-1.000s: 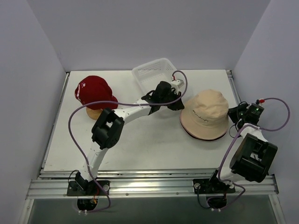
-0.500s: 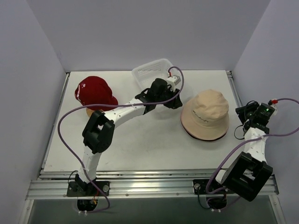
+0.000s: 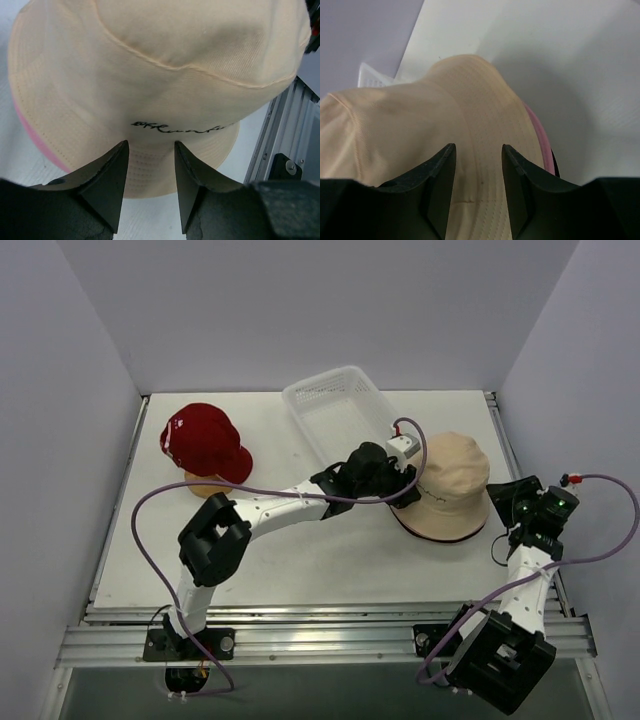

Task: Stack the hats

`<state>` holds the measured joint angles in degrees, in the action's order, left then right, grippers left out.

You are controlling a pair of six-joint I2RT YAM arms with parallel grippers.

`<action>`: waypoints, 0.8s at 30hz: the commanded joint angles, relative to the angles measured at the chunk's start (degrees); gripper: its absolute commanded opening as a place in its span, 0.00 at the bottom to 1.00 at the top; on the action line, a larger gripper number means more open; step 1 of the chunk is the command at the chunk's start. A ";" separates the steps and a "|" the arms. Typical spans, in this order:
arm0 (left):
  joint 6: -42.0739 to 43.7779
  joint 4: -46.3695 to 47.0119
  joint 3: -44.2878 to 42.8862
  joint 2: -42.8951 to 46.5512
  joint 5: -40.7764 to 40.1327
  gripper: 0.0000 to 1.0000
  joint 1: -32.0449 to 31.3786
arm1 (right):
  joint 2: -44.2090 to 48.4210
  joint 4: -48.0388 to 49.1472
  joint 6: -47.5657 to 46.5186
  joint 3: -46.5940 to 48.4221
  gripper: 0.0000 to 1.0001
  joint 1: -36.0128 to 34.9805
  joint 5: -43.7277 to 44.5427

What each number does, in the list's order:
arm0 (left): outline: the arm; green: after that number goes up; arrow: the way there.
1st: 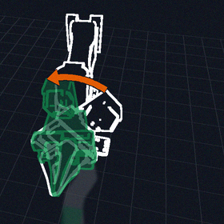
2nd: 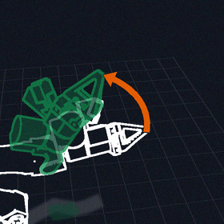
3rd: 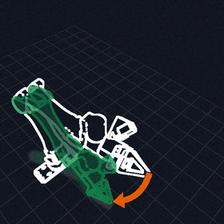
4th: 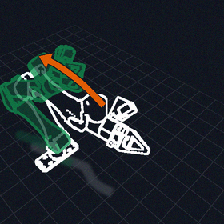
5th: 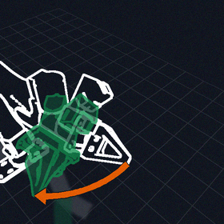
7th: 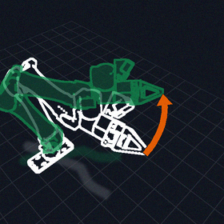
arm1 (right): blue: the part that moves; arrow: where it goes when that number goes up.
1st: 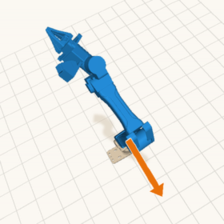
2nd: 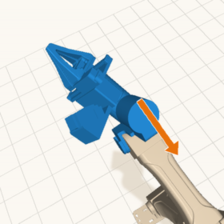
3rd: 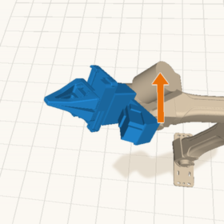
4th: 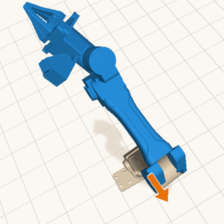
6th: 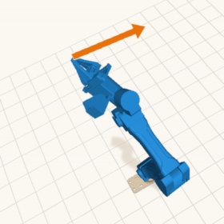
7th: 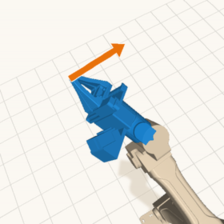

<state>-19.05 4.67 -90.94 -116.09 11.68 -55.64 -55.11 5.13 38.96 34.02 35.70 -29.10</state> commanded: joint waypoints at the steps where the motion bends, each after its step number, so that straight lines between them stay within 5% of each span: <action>1: -0.20 5.09 -1.96 -1.76 -4.38 0.50 -0.87 | 4.12 1.11 1.47 -4.39 0.38 0.42 -2.54; 14: -3.10 9.57 3.30 -3.88 -16.69 0.49 -3.16 | -3.16 11.66 3.05 -12.49 0.37 0.42 -2.01; 24: -3.36 10.27 10.51 4.99 -23.53 0.50 -3.16 | -2.55 7.63 0.24 -8.80 0.35 2.96 -1.57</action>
<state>-22.06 12.95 -82.15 -117.73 -6.55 -58.83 -58.81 15.07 41.50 22.33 37.47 -30.26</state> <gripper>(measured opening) 0.496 0.357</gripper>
